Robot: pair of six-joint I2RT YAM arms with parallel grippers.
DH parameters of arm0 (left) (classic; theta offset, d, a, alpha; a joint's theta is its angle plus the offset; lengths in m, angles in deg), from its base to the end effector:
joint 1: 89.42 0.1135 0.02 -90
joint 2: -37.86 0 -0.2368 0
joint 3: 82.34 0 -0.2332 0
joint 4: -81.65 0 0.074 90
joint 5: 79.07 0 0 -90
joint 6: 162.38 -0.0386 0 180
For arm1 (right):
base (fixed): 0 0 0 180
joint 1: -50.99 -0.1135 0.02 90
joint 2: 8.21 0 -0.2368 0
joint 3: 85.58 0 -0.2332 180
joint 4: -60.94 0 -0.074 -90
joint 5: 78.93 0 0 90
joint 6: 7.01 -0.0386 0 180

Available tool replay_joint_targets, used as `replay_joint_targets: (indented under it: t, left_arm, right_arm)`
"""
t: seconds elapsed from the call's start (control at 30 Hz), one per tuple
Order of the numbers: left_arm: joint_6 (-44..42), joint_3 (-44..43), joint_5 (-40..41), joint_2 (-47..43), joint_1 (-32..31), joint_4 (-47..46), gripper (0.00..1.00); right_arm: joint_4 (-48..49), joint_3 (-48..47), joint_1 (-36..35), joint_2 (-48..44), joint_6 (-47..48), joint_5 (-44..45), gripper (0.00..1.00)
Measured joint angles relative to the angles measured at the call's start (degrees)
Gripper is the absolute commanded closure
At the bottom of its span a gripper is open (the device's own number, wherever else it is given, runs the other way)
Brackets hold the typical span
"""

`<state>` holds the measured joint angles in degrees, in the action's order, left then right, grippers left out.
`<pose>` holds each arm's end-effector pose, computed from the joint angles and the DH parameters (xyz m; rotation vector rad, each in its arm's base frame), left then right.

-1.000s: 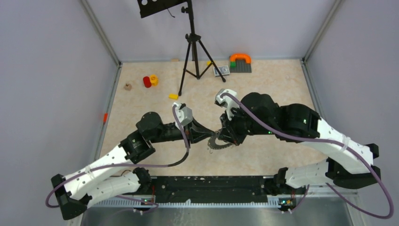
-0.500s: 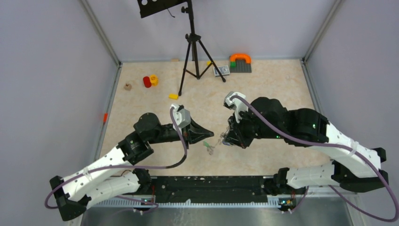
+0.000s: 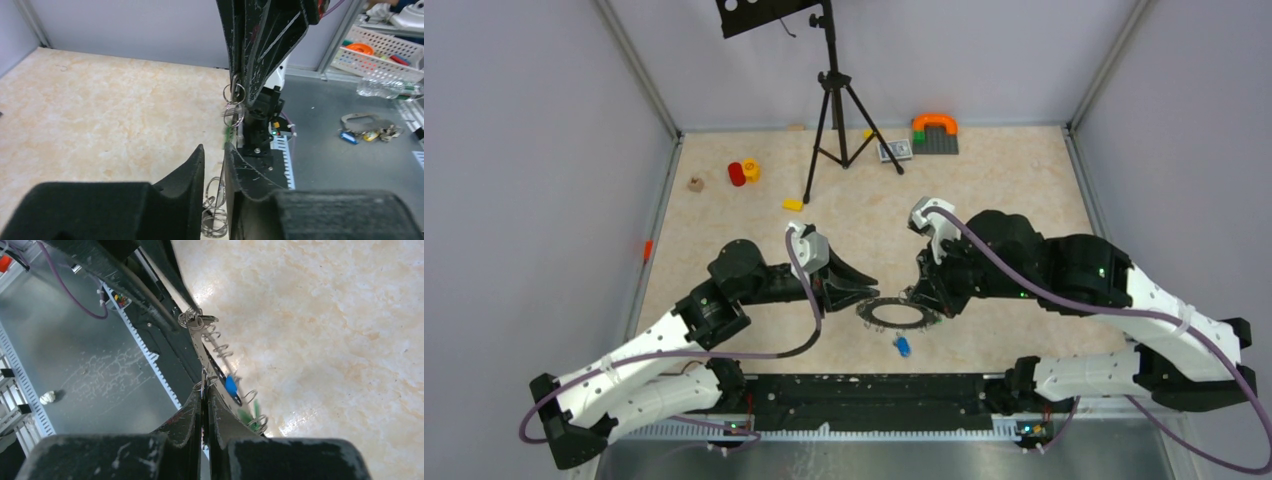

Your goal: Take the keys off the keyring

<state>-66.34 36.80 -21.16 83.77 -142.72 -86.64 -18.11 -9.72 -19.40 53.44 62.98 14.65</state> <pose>0.0954 -0.1622 0.3498 1.0789 1.2606 -1.2282 0.0593 0.1592 0.4124 -0.9576 2.1219 0.7802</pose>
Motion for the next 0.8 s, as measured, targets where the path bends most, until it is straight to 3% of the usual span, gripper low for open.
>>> replay_joint_targets:
  t: [0.1,0.33,0.8]
  left_arm:
    - [0.8,0.1,-0.6,0.0,0.0,-1.2,0.54]
    - [1.8,0.8,-3.1,0.1,0.0,-4.3,0.39]
    - [3.1,0.1,-11.4,7.5,0.0,-6.9,0.36]
  right_arm:
    - [0.0,0.4,0.0,-0.1,1.5,-0.1,1.00]
    - [0.3,3.4,0.0,-0.7,10.6,-1.7,1.00]
    - [3.7,8.3,0.0,-7.9,40.2,-8.9,1.00]
